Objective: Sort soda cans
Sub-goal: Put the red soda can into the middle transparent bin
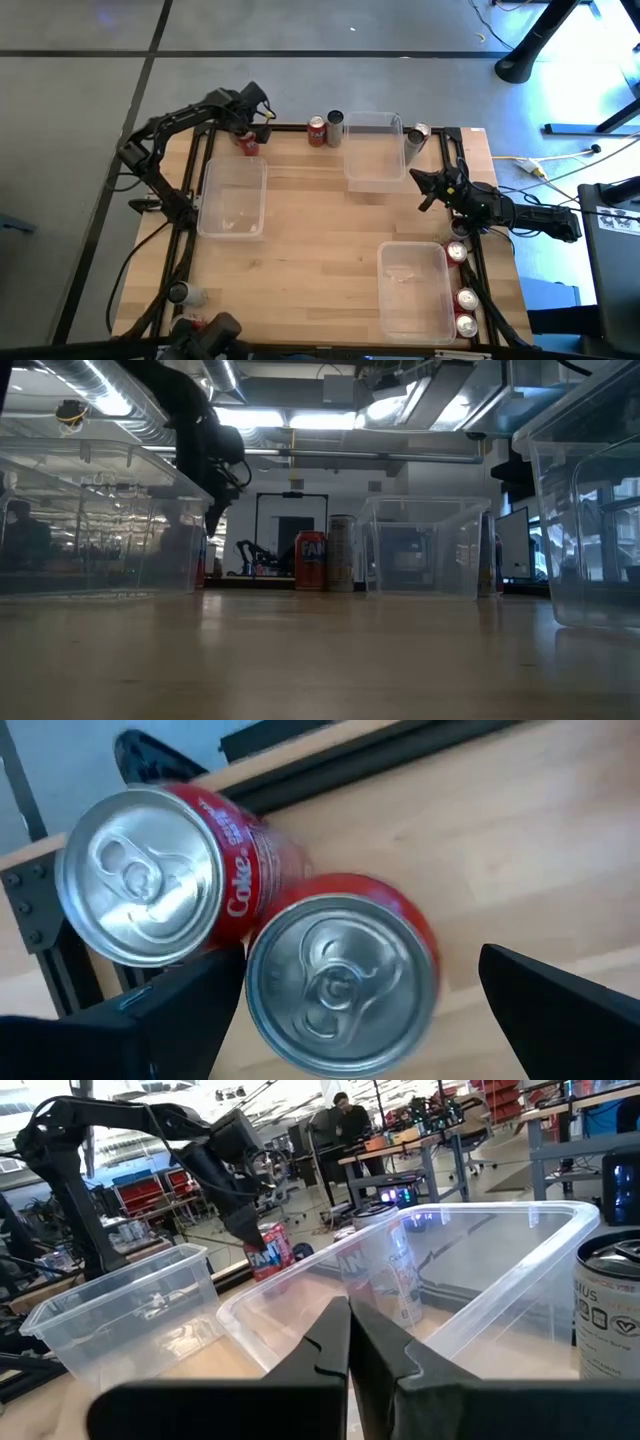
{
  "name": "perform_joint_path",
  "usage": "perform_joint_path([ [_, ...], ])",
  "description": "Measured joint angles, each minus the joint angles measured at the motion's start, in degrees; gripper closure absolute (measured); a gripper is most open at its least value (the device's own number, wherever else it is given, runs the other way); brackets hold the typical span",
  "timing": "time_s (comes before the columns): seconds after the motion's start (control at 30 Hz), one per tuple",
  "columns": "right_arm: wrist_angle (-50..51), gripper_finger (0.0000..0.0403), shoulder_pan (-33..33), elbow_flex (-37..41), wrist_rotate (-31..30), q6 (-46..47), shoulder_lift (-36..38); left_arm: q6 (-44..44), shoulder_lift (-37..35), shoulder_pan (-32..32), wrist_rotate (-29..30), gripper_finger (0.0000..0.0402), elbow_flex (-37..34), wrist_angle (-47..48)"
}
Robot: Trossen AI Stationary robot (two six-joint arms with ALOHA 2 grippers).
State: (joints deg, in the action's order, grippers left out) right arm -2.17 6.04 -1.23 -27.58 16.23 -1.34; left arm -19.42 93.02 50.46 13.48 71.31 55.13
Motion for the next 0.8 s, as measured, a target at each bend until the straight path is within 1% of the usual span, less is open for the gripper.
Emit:
perform_joint_path([
  [0.13,0.04,0.0397,0.0,0.0,0.12,0.0,0.0,0.57,0.84,0.28,-0.14,0.0011,-1.56,-2.42],
  [0.23,0.04,0.0397,0.0,0.0,0.12,0.0,0.0,1.54,0.95,0.28,-1.34,0.0011,-2.69,-4.94],
  [0.57,0.07,0.0397,-0.02,0.0,0.14,-0.04,0.0,4.4,1.0,0.28,-2.04,0.0011,-3.46,-6.58],
  [0.73,0.07,0.0397,-0.02,0.0,0.14,-0.14,0.0,5.69,1.0,0.21,-2.05,0.0012,-3.46,-5.65],
  [0.8,0.07,0.0397,-0.02,0.0,0.14,-0.17,0.0,6.41,1.0,0.21,-2.07,0.002,-3.46,-4.97],
])
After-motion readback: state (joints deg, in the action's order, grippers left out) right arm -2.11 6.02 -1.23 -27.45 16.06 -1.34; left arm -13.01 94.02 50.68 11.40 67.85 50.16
